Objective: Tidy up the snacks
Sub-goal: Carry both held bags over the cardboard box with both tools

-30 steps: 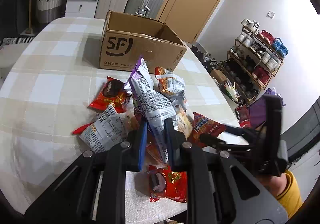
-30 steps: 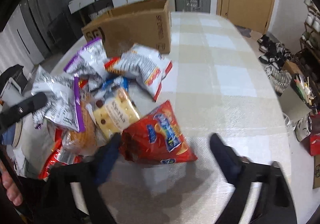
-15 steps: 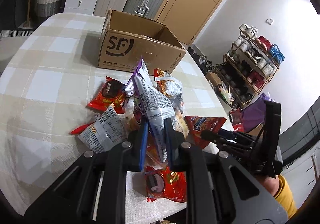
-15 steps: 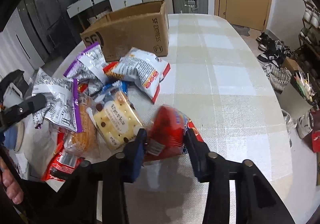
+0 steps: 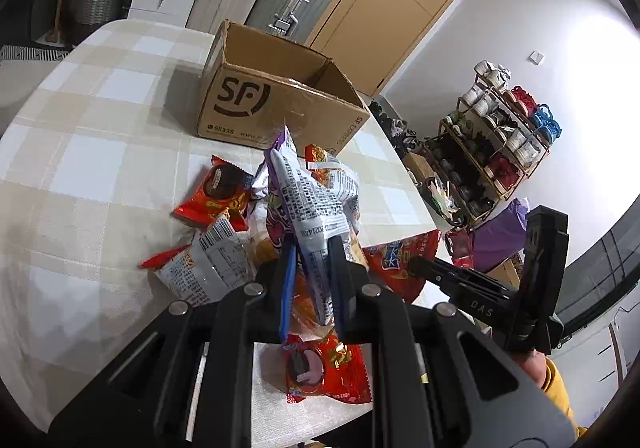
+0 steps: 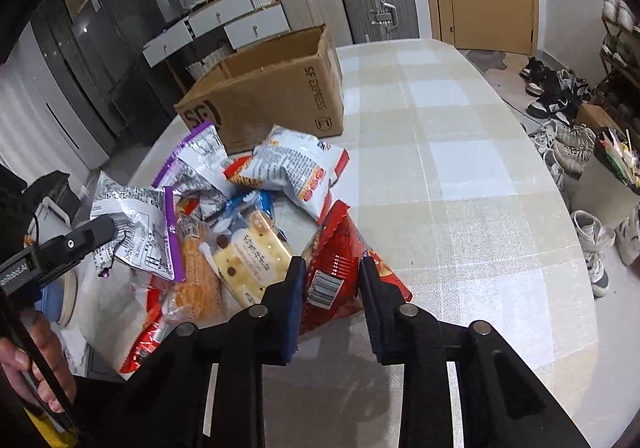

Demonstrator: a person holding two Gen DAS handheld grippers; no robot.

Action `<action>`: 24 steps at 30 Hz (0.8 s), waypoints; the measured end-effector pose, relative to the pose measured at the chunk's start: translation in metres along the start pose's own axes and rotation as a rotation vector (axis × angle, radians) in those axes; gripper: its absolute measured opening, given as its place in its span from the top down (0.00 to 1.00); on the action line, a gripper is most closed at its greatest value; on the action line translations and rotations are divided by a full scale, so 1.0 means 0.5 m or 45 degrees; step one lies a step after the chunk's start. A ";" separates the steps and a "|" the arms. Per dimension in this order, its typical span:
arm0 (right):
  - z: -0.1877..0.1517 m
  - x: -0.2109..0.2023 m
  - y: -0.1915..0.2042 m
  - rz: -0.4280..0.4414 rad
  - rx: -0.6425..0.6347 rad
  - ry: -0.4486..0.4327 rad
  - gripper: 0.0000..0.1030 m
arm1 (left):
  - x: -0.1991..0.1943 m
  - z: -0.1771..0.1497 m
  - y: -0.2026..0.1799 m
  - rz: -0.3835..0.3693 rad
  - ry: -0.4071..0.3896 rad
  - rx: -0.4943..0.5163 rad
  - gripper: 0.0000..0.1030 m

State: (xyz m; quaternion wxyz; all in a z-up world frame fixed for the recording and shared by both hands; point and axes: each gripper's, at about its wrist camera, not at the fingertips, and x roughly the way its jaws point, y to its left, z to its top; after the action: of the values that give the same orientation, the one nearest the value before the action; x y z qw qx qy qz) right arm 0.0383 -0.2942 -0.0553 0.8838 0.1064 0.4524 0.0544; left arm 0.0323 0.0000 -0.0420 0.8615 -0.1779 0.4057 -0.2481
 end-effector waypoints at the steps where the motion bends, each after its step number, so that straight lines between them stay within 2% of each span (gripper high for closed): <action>1: 0.000 0.001 -0.001 0.000 0.003 -0.002 0.74 | -0.002 0.001 0.001 -0.006 -0.003 -0.004 0.88; 20: 0.020 -0.086 0.004 0.168 0.061 -0.218 0.82 | -0.052 0.015 0.009 -0.069 -0.067 -0.043 0.88; 24: 0.022 -0.068 0.008 0.148 0.057 -0.167 0.84 | -0.058 0.020 0.015 -0.065 -0.076 -0.056 0.88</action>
State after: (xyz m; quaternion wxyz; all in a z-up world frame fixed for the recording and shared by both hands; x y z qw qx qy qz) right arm 0.0274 -0.2983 -0.0212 0.9043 0.1554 0.3877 0.0884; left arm 0.0264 0.0239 -0.0221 0.8625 -0.2144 0.3805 -0.2555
